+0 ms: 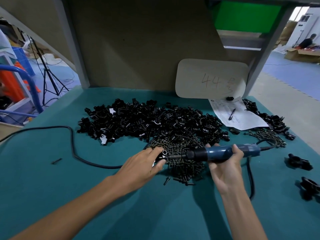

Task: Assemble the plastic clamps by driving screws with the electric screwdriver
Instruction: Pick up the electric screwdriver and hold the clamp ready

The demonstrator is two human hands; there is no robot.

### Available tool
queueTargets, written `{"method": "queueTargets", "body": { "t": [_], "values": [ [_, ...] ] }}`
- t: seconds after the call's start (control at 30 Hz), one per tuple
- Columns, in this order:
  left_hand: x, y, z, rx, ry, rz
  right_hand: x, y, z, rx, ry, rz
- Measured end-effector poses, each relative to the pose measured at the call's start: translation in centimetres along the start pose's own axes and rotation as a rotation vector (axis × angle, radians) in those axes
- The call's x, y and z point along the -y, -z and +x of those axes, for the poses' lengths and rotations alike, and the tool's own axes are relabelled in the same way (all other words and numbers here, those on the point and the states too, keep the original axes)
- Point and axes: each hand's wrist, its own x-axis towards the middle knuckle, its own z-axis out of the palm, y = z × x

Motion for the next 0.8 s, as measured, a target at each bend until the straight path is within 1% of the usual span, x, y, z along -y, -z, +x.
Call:
{"method": "queueTargets", "body": {
  "t": [0.07, 0.17, 0.27, 0.37, 0.47, 0.67, 0.8],
  "values": [
    [0.1, 0.1, -0.2, 0.075, 0.007, -0.033, 0.0, 0.0, 0.0, 0.005, -0.004, 0.008],
    [0.0, 0.2, -0.3, 0.17, 0.008, -0.189, -0.3, 0.2, -0.2, 0.022, -0.017, 0.024],
    [-0.2, 0.5, -0.4, 0.171, 0.016, -0.238, -0.6, 0.6, -0.3, 0.034, -0.029, 0.043],
    [-0.2, 0.5, -0.5, 0.135, 0.015, -0.162, -0.6, 0.6, -0.2, 0.019, -0.01, -0.034],
    [-0.2, -0.1, -0.8, 0.126, 0.043, -0.143, -0.6, 0.4, -0.1, 0.016, 0.014, -0.048],
    [-0.6, -1.4, -1.6, 0.196, 0.105, -0.287, -0.1, -0.3, 0.0, 0.107, 0.093, -0.08],
    [-0.7, -1.3, -1.9, 0.215, 0.095, -0.323, 0.2, -0.4, -0.7, 0.163, 0.107, -0.09]
  ]
}}
